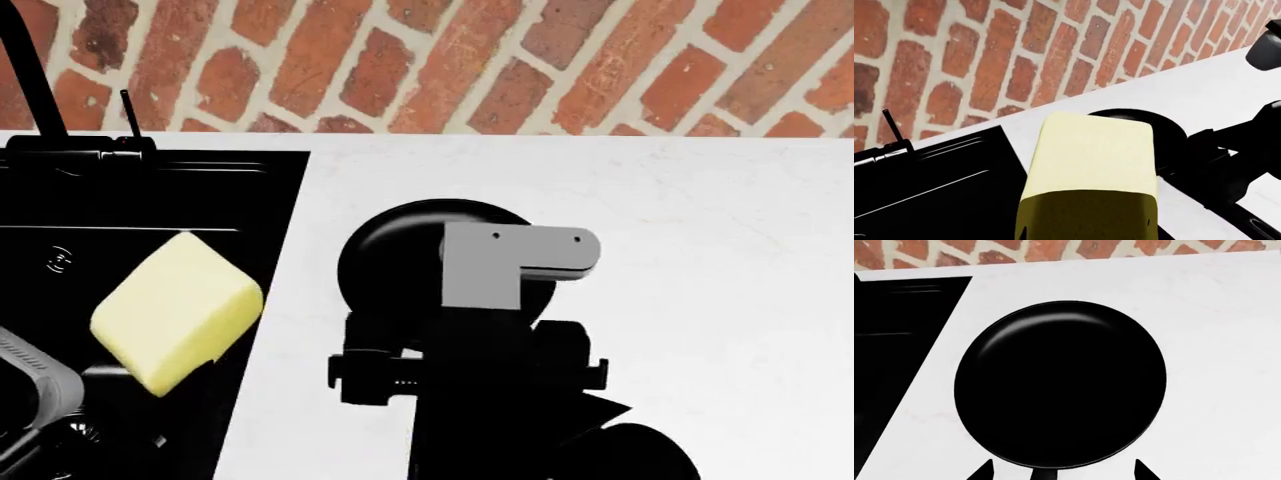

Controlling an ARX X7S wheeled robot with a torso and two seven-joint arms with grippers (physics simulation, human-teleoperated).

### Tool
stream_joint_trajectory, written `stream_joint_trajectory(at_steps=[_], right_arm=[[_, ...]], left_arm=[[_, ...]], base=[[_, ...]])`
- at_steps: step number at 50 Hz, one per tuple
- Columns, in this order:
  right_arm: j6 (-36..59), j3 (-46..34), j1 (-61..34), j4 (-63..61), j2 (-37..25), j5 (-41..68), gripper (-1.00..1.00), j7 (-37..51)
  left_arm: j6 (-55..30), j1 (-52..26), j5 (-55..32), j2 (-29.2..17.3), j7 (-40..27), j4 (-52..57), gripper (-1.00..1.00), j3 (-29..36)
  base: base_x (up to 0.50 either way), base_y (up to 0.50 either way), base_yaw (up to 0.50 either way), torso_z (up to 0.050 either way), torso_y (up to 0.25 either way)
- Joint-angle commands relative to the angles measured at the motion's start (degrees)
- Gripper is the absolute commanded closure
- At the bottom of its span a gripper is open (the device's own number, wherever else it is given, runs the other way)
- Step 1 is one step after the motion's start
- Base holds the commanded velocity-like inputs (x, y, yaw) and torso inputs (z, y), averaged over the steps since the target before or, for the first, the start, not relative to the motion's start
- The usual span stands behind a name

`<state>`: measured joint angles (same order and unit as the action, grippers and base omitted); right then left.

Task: Pick the pan and sponge and place them into the sink. Then turn on the water.

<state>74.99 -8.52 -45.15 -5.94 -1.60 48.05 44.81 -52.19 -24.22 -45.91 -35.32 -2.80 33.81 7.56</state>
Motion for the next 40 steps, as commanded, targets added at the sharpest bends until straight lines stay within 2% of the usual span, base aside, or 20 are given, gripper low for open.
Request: stream_joint_trajectory(at_steps=[1,11,30,31,40], right_arm=[[-7.9,-4.9,-1.3,8.7,1.2,4.6,-1.0,4.8],[-13.2,-10.4,-0.8,13.7,0.6,4.8,-1.0,5.8],[-17.3,-12.2,0.9,16.8,0.1,8.2,-1.0,5.9],[-16.9,-12.4,0.7,16.6,0.0,8.2,1.0,7.0],[-16.7,-13.0,-0.1,13.1,-1.3,8.6,1.0,10.7]], left_arm=[[1.5,1.2,-0.8,-0.4,-0.4,-1.0,1.0,-0.8],[2.2,1.8,-1.0,-0.6,-0.1,-1.3,1.0,-1.2],[3.2,2.6,-0.7,-1.0,0.5,-1.9,1.0,-1.0],[3.2,2.4,-0.7,-0.9,0.3,-1.9,1.0,-1.0],[3.8,3.6,-1.1,-1.9,0.9,-1.4,1.0,-1.8]], base=[[0.0,0.0,0.0,0.0,0.0],[0.0,0.0,0.0,0.0,0.0],[0.0,0.0,0.0,0.0,0.0],[0.0,0.0,0.0,0.0,0.0],[0.0,0.0,0.0,0.0,0.0]])
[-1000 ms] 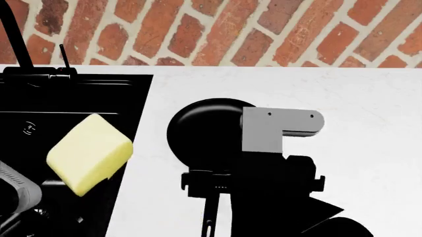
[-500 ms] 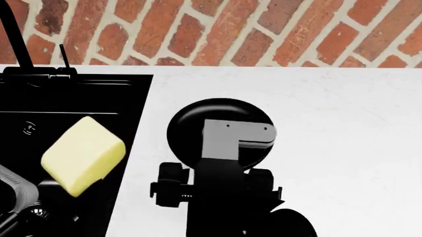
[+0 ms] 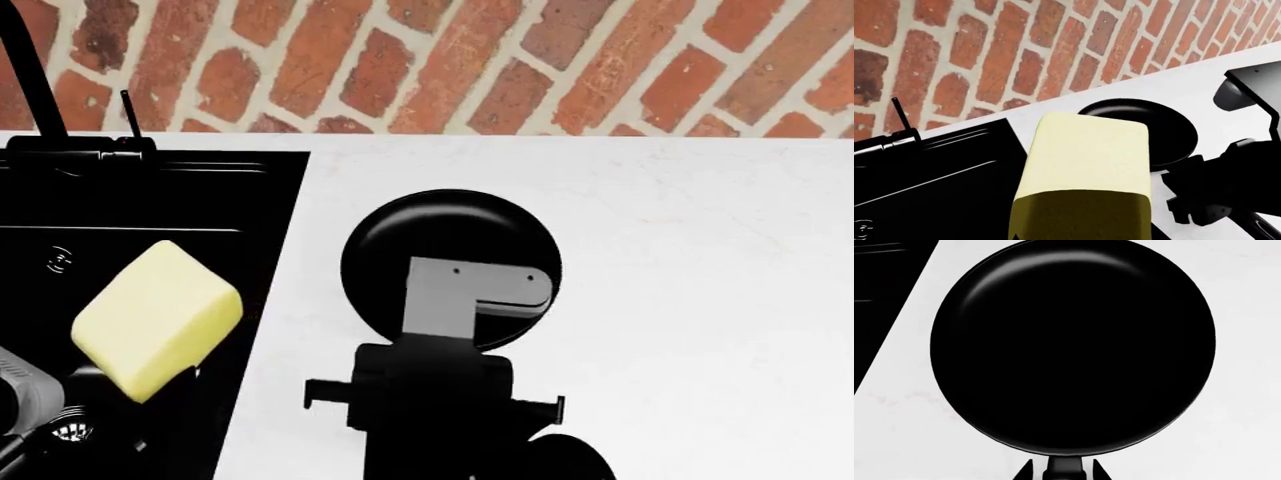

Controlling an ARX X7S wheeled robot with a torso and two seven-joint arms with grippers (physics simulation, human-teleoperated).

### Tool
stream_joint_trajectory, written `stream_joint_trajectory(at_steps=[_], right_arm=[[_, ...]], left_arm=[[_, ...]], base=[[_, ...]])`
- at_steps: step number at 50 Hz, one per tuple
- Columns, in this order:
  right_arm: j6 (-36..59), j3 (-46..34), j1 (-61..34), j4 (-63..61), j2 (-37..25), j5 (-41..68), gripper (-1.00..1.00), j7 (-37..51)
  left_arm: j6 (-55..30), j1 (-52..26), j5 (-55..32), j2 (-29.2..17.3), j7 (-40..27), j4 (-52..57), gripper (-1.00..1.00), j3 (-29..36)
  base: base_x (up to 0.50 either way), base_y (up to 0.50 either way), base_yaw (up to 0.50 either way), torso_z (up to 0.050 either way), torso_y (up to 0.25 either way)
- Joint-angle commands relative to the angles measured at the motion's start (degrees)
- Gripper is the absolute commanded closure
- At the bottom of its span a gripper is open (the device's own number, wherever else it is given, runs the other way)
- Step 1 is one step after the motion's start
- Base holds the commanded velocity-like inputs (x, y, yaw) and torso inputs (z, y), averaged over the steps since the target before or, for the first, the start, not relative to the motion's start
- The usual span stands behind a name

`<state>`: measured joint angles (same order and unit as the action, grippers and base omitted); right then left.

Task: Pick the pan and sponge and place them into the sink. Then turn on the water.

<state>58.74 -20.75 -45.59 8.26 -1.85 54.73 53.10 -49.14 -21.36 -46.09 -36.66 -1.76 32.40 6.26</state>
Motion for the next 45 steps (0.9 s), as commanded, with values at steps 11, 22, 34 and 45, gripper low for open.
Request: stream_joint_trajectory(at_steps=[11,22,34,45], right_arm=[[-3.1,-4.3,-1.8,-8.0,-6.1,2.1,1.0,-7.0],[1.4,-8.7,-8.4,-11.6,-15.8,1.2,1.0,-15.4],[-3.6,-13.1,-9.7,-16.2,-28.9,-1.0,1.0,-34.3],[-2.5,-13.0,-9.6,-15.2,-34.7,0.8,1.0,-37.0]], left_arm=[[0.3,-0.8,-0.3,0.7,-1.0,-0.8,1.0,1.1],[0.2,-1.2,-0.5,0.6,-1.2,-1.1,1.0,1.0],[-0.1,-1.5,-1.2,0.4,-1.4,-1.3,1.0,0.5],[0.4,-1.2,-0.9,0.2,-1.3,-2.5,1.0,0.3]], base=[[0.0,0.0,0.0,0.0,0.0],[0.0,0.0,0.0,0.0,0.001],[0.0,0.0,0.0,0.0,0.002],[0.0,0.0,0.0,0.0,0.002]])
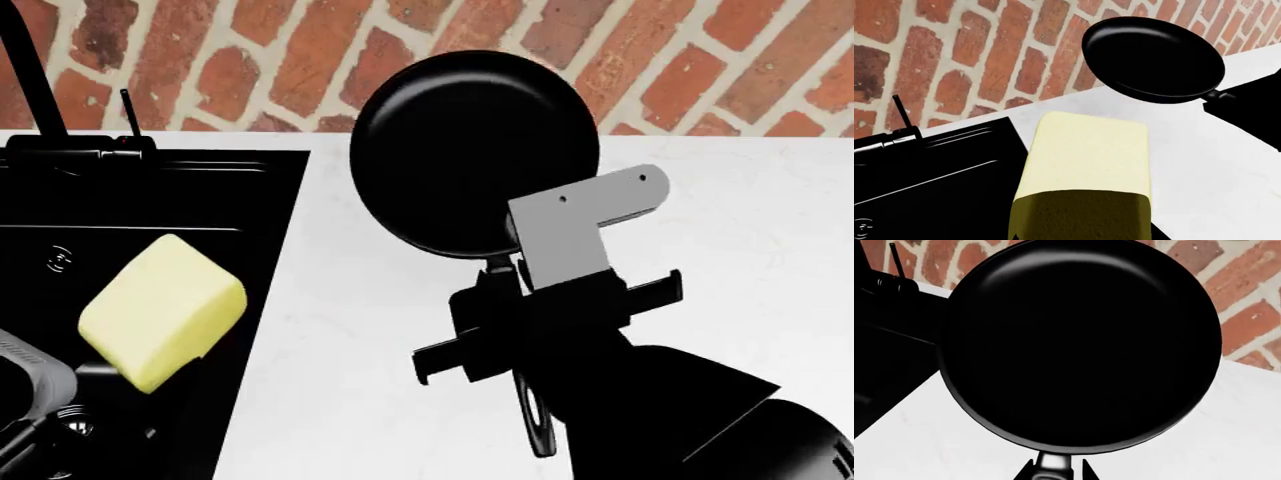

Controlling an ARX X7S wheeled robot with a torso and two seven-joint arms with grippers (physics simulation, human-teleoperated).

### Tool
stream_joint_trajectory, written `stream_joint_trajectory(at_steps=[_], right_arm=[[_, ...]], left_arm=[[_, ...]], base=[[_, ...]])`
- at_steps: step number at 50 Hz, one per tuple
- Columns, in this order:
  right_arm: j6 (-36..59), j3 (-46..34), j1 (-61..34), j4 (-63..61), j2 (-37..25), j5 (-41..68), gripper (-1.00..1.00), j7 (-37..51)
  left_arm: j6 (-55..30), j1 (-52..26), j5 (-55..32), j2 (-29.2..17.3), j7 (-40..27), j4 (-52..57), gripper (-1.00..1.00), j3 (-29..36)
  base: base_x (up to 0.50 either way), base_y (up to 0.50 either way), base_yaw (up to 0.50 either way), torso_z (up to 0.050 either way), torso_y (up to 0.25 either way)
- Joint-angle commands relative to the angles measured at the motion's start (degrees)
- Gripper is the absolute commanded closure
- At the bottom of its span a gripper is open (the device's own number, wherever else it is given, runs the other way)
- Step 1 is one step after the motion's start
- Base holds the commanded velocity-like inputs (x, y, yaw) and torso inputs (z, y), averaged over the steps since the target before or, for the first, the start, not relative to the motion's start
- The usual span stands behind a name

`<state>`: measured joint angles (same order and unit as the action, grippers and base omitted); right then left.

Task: Pick the pan and sponge and place them into the sink. Then turn on the water.

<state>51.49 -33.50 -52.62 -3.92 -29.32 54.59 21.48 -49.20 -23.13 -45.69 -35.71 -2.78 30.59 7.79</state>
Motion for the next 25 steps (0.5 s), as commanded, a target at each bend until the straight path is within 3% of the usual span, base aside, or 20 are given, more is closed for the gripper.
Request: stream_joint_trajectory(at_steps=[1,4,6,8,15,25], right_arm=[[5.4,1.6,-1.6,-6.2,-7.4,5.1,1.0,-5.7],[4.8,0.1,-1.4,-11.0,-10.0,5.6,1.0,-10.2],[5.9,-5.6,-2.9,-13.6,-12.2,0.4,1.0,-13.2],[6.3,-5.7,-2.6,-13.5,-13.2,-0.2,1.0,-12.2],[1.0,-0.2,0.5,-13.1,-16.9,2.4,1.0,-13.7],[-3.9,1.3,4.2,-14.0,-20.1,1.1,1.0,-15.2]], left_arm=[[0.3,0.4,-1.5,-0.7,-0.4,-0.6,1.0,-1.4],[0.0,0.0,-1.7,-0.5,-0.9,-0.3,1.0,-1.2],[-0.1,0.3,-2.0,-0.8,-0.8,-0.1,1.0,-1.5],[0.3,0.7,-1.9,-1.2,-0.3,-0.4,1.0,-1.7],[-0.2,0.5,-2.5,-1.5,-0.8,-0.1,1.0,-2.1],[-0.8,-0.1,-2.6,-1.0,-1.7,-0.3,1.0,-1.7]], base=[[0.0,0.0,0.0,0.0,0.0],[0.0,0.0,0.0,0.0,0.004],[0.0,0.0,0.0,0.0,0.0],[0.0,0.0,0.0,0.0,0.0],[0.0,0.0,0.0,0.002,0.003],[0.0,0.0,0.0,0.0,0.001]])
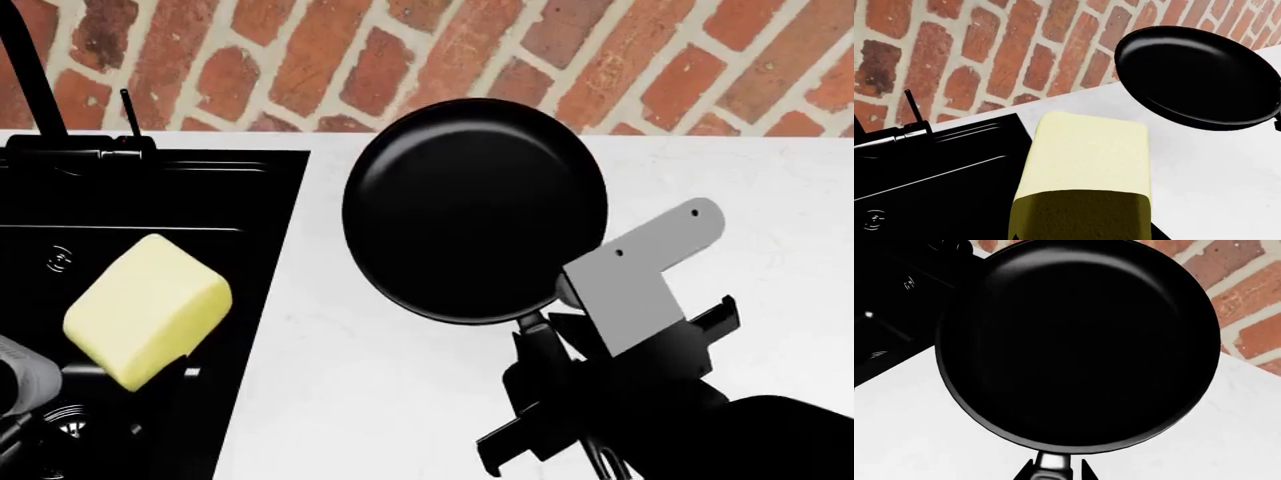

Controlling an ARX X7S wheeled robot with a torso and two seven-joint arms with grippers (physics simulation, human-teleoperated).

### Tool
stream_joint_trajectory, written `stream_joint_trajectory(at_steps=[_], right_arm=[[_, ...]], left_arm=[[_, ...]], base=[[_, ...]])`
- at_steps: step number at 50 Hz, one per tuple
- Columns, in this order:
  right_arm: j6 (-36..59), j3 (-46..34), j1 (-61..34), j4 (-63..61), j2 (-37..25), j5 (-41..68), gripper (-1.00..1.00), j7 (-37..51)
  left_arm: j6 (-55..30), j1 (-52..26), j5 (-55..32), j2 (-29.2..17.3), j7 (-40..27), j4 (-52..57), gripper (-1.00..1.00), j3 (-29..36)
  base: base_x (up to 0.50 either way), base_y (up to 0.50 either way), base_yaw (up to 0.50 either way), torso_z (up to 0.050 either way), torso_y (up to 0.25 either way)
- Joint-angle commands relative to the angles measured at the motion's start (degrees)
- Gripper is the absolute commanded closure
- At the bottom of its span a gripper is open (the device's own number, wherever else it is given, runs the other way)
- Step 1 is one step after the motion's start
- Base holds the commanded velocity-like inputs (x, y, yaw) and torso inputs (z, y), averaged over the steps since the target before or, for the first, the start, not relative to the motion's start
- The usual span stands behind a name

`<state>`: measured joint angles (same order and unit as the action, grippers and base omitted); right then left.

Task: Pick the pan and sponge and place them into the sink. Then turn on the water.

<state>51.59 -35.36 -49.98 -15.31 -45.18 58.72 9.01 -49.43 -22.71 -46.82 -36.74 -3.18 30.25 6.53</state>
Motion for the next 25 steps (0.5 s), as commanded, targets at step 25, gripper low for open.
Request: stream_joint_trajectory(at_steps=[25], right_arm=[[-7.3,1.5,5.0,-2.2,-4.1,-6.4,1.0,-2.8]], left_arm=[[0.4,0.8,-1.7,0.0,-0.9,-0.8,1.0,-0.5]], base=[[0.0,0.12,0.0,0.0,0.002]])
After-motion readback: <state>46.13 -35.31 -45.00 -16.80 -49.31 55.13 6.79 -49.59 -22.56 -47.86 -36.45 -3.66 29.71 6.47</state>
